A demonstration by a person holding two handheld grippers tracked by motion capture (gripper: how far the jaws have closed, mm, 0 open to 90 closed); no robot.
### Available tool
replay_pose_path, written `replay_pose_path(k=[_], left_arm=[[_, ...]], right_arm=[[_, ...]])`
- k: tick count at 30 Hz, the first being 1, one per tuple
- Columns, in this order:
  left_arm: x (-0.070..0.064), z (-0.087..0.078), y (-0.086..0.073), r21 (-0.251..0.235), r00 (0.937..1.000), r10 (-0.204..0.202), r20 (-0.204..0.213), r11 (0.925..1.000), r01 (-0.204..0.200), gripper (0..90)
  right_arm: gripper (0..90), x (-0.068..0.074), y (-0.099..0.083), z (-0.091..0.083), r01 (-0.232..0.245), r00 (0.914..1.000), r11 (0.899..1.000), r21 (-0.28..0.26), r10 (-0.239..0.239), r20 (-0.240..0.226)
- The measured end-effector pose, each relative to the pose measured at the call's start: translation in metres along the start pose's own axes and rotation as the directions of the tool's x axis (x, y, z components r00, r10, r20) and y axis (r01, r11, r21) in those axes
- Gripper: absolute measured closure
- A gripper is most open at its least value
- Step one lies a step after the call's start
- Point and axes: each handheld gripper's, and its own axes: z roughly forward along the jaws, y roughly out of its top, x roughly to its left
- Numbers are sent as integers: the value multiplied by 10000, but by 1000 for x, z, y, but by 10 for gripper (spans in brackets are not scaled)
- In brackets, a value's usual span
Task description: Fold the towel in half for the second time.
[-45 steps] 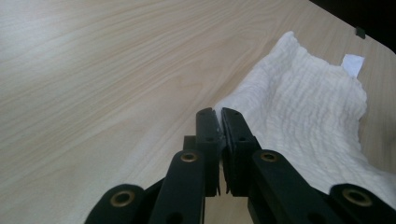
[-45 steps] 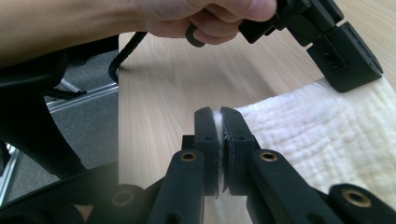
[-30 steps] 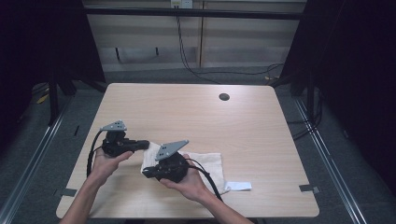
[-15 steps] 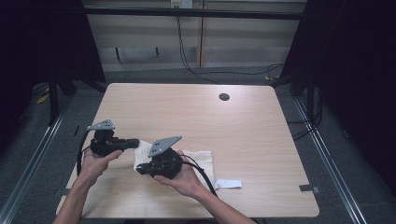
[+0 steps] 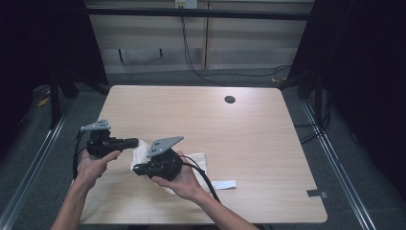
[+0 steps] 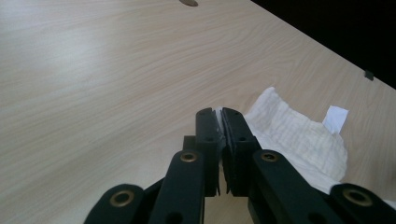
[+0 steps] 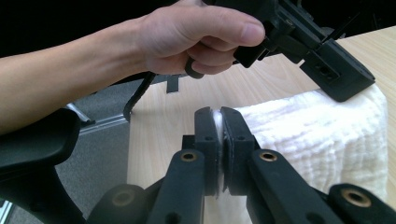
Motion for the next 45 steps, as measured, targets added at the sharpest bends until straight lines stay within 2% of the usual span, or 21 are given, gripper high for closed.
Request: replay_pose_path(k=[2, 4, 7, 10, 13, 18, 21, 23, 26, 27, 33, 38, 45], left_arm=[[-5, 5, 3, 70, 9999, 100, 74, 9999, -100, 863], [-9, 12, 7, 169, 9995, 254, 209, 9995, -258, 862], [-13, 26, 9, 260, 9989, 266, 393, 9993, -277, 862], [-20, 37, 12, 543, 9981, 475, 390, 9973, -496, 862], [-27, 45, 18, 465, 9968, 552, 580, 9972, -580, 863], [-38, 63, 27, 662, 9931, 881, 770, 9934, -933, 862], [-43, 74, 31, 607, 9918, 861, 947, 9939, -921, 862], [-44, 81, 33, 501, 9908, 713, 1147, 9957, -774, 863], [-51, 95, 34, 733, 9894, 922, 1119, 9922, -1008, 863], [-53, 99, 34, 826, 9885, 966, 1164, 9909, -1066, 862], [-63, 117, 34, 1098, 9864, 1071, 1247, 9866, -1210, 862], [-68, 134, 29, 1416, 9856, 1076, 1303, 9819, -1259, 861], [-70, 155, 21, 1775, 9841, 1058, 1428, 9754, -1307, 852]], right_arm=[[864, -1, -2, -6, -99, 9999, 9999, -107, 99, -16], [863, 0, -5, -13, -126, 9999, 9998, -179, 128, 107], [863, -2, -17, -26, -332, 9987, 9993, -196, 339, 375], [863, -4, -23, -32, -445, 9979, 9990, -94, 449, 477], [863, -4, -24, -40, -422, 9978, 9991, -107, 427, 506], [861, -3, -23, -53, -388, 9968, 9992, -135, 396, 692], [859, -4, -26, -60, -559, 9940, 9983, -177, 573, 937], [859, -4, -29, -66, -477, 9922, 9989, 2, 474, 1151], [859, -5, -33, -75, -503, 9894, 9987, 125, 482, 1370], [859, -7, -36, -78, -636, 9890, 9979, 120, 614, 1347], [857, -9, -54, -85, -920, 9853, 9956, 145, 890, 1455], [852, -9, -68, -88, -1009, 9798, 9925, 694, 870, 1801], [846, -13, -88, -88, -1341, 9741, 9845, 1126, 1102, 1973]])
